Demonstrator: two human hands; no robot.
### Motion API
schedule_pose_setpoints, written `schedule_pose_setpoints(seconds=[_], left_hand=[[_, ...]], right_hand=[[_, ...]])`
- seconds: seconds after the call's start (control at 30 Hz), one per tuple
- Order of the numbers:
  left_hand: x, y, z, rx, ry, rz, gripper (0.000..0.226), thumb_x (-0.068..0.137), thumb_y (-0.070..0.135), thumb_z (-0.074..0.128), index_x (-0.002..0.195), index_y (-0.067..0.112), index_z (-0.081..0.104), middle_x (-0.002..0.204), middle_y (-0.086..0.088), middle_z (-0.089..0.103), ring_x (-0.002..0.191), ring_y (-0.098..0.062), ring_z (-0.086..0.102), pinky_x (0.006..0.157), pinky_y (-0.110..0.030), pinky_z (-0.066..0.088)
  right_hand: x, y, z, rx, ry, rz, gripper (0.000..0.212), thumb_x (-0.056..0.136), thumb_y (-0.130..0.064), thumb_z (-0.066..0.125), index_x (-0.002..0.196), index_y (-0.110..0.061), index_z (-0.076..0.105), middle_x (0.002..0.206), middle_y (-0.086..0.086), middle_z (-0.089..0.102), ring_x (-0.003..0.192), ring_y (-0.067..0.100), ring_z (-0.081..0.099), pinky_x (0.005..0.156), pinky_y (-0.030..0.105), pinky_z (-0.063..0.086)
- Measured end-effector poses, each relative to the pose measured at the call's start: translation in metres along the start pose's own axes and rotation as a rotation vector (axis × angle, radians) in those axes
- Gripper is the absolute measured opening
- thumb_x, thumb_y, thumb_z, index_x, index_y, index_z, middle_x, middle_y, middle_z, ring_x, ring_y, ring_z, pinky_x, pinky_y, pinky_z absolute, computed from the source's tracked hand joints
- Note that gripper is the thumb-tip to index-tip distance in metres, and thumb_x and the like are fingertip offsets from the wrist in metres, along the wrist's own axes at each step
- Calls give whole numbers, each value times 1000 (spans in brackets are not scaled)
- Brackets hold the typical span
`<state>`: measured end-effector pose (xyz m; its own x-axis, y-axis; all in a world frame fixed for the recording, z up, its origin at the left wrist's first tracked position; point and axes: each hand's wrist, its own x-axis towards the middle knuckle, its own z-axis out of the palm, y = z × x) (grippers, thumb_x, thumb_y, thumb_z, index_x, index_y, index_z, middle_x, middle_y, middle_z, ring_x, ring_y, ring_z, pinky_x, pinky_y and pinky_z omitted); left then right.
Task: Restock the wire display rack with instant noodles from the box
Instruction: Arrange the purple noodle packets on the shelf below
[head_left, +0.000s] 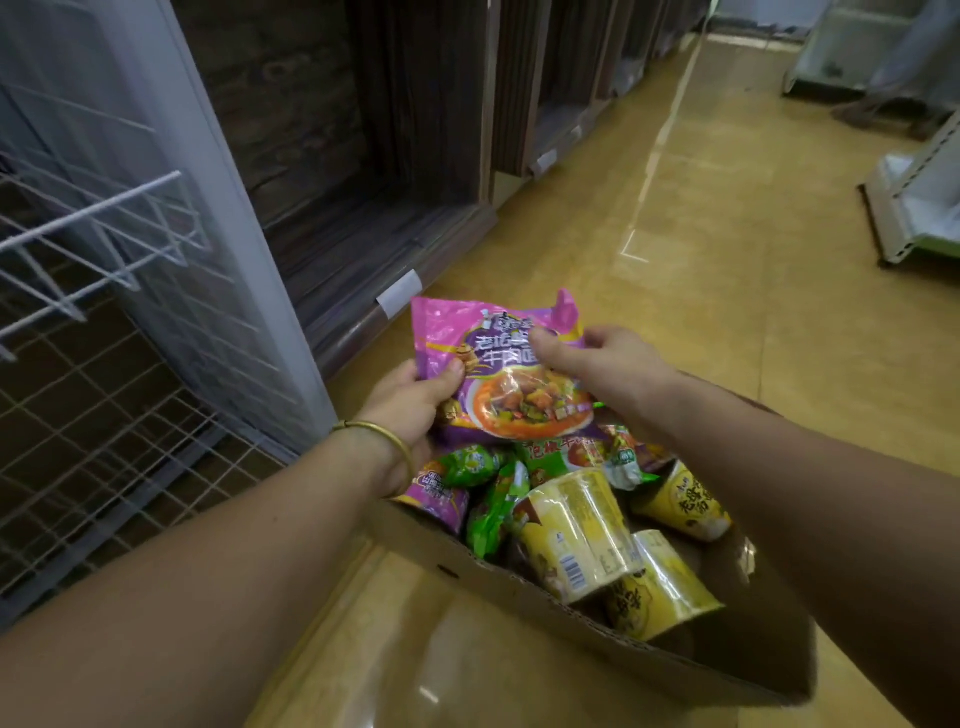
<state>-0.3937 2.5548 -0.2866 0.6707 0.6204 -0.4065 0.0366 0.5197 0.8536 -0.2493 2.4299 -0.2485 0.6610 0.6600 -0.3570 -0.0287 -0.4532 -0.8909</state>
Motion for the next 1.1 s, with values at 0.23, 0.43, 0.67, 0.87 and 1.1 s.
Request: schedule_pose_setpoints(seconds=[0.23, 0.43, 0.67, 0.87, 1.1], left_hand=[[-12, 5, -13, 57, -24, 20, 38, 75, 17, 79, 108, 13, 62, 98, -11, 75, 88, -29, 72, 83, -56, 57], [-17, 6, -27, 101, -61, -24, 50, 70, -9, 76, 113, 10, 58, 101, -14, 75, 87, -29, 74, 69, -45, 61], [-7, 3, -28, 100, -9, -42, 57, 66, -7, 79, 117, 7, 60, 103, -17, 74, 94, -35, 72, 86, -59, 55], [12, -2, -30, 95, 149, 3, 30, 81, -10, 70, 100, 11, 61, 90, -11, 75, 69, -23, 74, 61, -39, 62], [39, -3, -45, 117, 312, 53, 35, 80, -3, 74, 111, 9, 60, 100, -11, 73, 81, -24, 72, 66, -36, 59]], right_hand=[[-9, 6, 8, 3, -95, 80, 42, 78, -32, 83, 106, -5, 67, 90, 10, 78, 82, 27, 76, 81, 45, 61], [-6, 15, 13, 5, -134, 84, 50, 82, -44, 76, 112, -6, 64, 94, 9, 78, 88, 25, 76, 88, 47, 59], [2, 18, 18, -201, -66, 3, 48, 88, -57, 62, 102, -12, 68, 88, 0, 76, 81, 14, 74, 70, 30, 58], [25, 22, 20, -236, 27, -8, 55, 100, -52, 46, 106, -2, 65, 99, 15, 72, 90, 29, 71, 81, 44, 61], [58, 43, 23, -596, 24, -29, 39, 97, -40, 60, 94, -3, 71, 85, 15, 71, 75, 25, 64, 63, 30, 47]])
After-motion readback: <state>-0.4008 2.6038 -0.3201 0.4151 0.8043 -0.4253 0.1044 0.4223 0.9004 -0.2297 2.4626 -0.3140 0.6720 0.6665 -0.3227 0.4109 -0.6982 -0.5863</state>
